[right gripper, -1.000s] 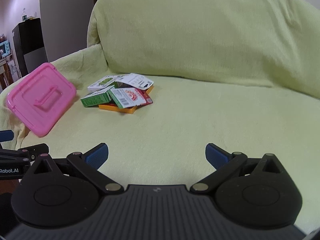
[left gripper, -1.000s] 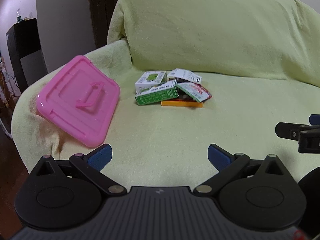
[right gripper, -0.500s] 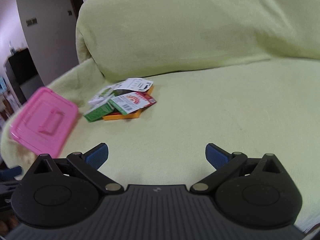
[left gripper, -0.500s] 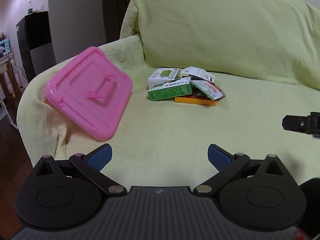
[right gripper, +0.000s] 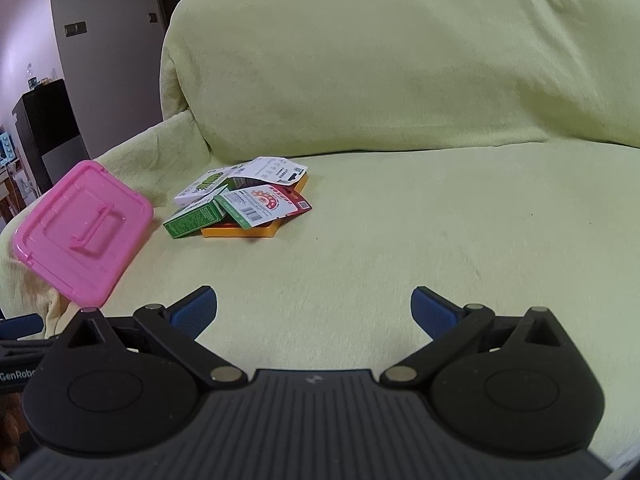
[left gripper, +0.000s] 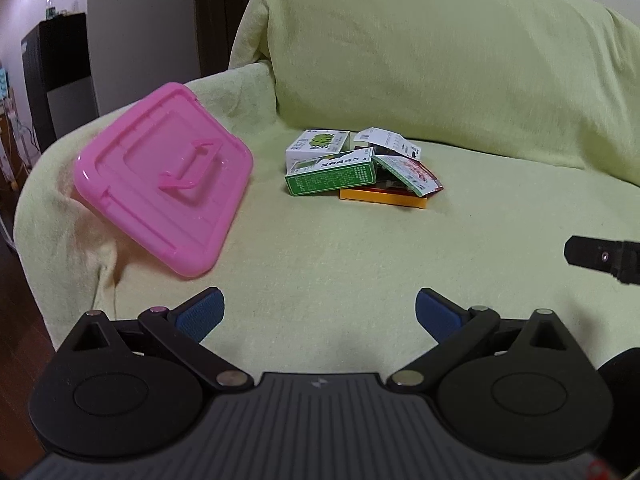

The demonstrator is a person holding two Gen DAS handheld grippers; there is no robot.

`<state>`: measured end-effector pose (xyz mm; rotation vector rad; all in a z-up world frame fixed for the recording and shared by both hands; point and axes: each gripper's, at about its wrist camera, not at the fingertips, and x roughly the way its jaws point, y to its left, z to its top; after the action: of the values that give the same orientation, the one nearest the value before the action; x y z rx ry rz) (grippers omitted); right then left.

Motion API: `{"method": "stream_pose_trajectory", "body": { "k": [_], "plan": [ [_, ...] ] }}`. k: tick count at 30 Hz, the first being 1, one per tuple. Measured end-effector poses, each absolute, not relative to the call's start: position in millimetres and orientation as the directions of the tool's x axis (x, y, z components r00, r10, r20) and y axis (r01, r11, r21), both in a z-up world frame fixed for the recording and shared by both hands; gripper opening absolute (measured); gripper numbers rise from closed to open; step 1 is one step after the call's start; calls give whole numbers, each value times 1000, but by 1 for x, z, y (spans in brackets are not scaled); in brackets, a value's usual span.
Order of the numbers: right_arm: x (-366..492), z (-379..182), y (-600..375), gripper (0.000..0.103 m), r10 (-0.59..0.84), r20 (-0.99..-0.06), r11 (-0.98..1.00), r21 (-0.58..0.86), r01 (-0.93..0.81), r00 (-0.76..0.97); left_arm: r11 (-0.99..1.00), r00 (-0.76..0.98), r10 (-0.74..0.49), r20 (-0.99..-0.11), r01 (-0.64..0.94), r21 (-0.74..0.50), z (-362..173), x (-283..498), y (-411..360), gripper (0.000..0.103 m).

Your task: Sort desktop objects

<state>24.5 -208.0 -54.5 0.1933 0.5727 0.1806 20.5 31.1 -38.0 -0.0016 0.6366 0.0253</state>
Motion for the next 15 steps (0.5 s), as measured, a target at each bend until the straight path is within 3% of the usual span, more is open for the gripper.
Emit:
{"method": "stream_pose_trajectory", "body": {
  "k": [15],
  "plan": [
    [29,-56,-213,102,234,-535,963,244,-117,812,999,796,28,-605,-4,40,-42,27,14,102]
  ]
}}
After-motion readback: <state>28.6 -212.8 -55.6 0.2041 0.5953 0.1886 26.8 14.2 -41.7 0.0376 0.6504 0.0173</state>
